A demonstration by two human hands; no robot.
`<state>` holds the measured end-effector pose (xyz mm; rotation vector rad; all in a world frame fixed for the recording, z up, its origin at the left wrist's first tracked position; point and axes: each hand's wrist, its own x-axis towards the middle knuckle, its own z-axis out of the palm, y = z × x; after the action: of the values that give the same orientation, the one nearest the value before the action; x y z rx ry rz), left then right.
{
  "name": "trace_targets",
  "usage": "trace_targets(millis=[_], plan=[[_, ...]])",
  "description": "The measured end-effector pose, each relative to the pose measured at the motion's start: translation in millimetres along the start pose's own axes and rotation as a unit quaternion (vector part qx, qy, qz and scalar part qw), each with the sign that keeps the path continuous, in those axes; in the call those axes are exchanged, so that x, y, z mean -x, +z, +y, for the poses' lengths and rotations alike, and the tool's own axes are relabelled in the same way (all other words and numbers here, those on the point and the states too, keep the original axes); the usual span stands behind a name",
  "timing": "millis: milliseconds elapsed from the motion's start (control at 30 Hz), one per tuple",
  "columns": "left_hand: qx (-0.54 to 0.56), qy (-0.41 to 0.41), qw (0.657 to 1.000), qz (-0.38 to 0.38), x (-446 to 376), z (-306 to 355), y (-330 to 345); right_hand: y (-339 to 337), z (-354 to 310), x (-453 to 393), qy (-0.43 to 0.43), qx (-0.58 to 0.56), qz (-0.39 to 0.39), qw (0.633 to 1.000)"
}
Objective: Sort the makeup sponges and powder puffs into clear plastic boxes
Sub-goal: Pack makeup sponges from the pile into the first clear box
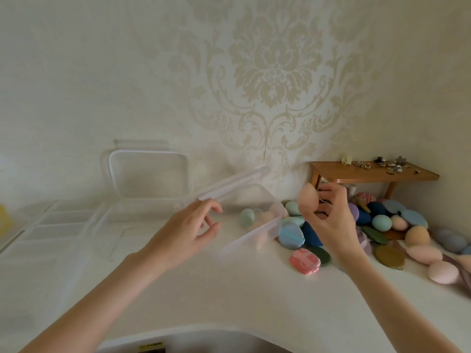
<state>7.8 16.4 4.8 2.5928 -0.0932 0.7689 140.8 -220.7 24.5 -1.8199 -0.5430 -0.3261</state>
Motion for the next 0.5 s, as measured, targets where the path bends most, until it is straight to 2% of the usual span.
trace_targets(millis=[67,133,167,300,433,500], plan=[[-0.006,-0.002,0.999,0.051,2,-1,0,12,-24,6,-0.045,-0.060,-0.092,0.993],[-0.022,0.012,0.998,0.055,3,-2,1,33,-39,10,-0.077,-0.021,-0.202,0.976],[-0.022,0.018,0.998,0.055,2,-2,2,44,-43,9,-0.095,0.035,-0.237,0.966],[0.003,-0.008,0.998,0.070,-8,-7,-1,83,-53,-4,-0.148,0.279,-0.337,0.887],[0.040,-0.039,0.995,0.084,-20,-19,-12,111,-58,-12,-0.118,0.287,-0.408,0.859],[0.024,-0.042,0.995,0.087,-23,-27,-15,116,-59,-13,-0.115,0.297,-0.429,0.845]])
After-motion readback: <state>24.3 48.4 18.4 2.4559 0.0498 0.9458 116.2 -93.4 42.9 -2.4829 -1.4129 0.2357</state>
